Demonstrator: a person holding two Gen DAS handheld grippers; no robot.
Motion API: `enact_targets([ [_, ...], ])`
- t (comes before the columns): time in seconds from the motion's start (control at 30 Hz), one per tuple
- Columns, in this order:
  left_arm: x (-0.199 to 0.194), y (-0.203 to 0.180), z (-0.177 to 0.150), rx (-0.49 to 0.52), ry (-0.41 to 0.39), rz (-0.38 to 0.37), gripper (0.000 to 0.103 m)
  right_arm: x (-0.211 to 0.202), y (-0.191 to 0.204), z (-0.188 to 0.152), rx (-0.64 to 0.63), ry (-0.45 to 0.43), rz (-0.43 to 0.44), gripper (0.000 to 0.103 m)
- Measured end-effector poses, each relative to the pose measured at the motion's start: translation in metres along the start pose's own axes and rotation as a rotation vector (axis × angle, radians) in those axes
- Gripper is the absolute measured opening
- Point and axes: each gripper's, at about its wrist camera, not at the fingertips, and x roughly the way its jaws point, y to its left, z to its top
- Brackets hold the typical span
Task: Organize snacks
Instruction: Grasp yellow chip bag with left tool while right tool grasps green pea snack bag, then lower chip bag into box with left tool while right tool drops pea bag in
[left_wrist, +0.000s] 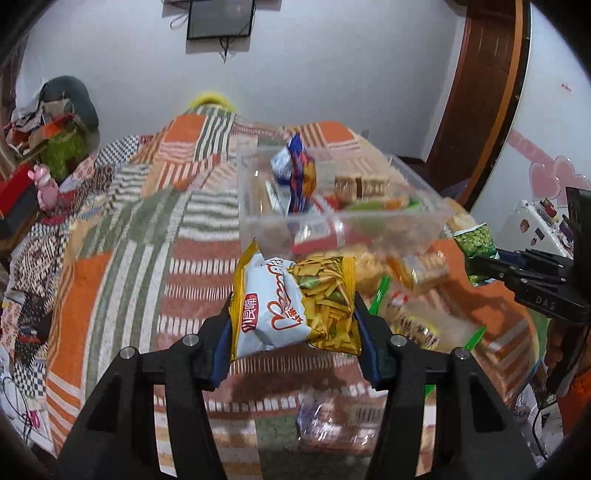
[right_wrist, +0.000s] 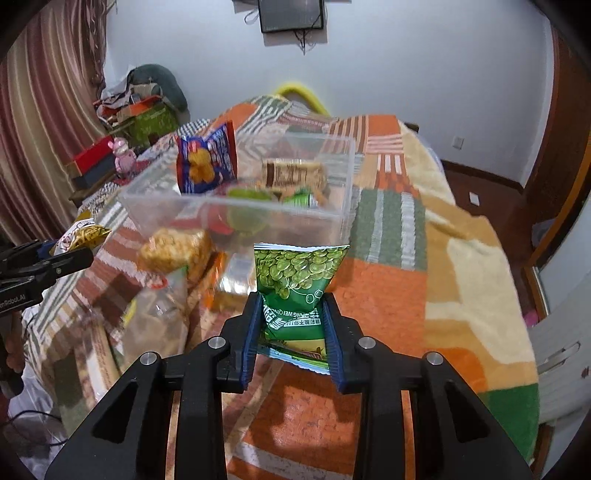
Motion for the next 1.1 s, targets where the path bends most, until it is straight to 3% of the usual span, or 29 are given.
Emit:
enact_targets([
  [0.53, 0.014, -0.02, 0.06, 0.016, -0.083, -0.041, 0.055, 0.01, 0.027, 0.051, -0.025, -0.092, 0.044, 0.029],
  [1.1, 0.093, -0.034, 0.087, 0.05, 0.002, -0.068, 0.055, 0.065, 0.014, 0.078, -0.013, -0.023, 0.022, 0.029],
])
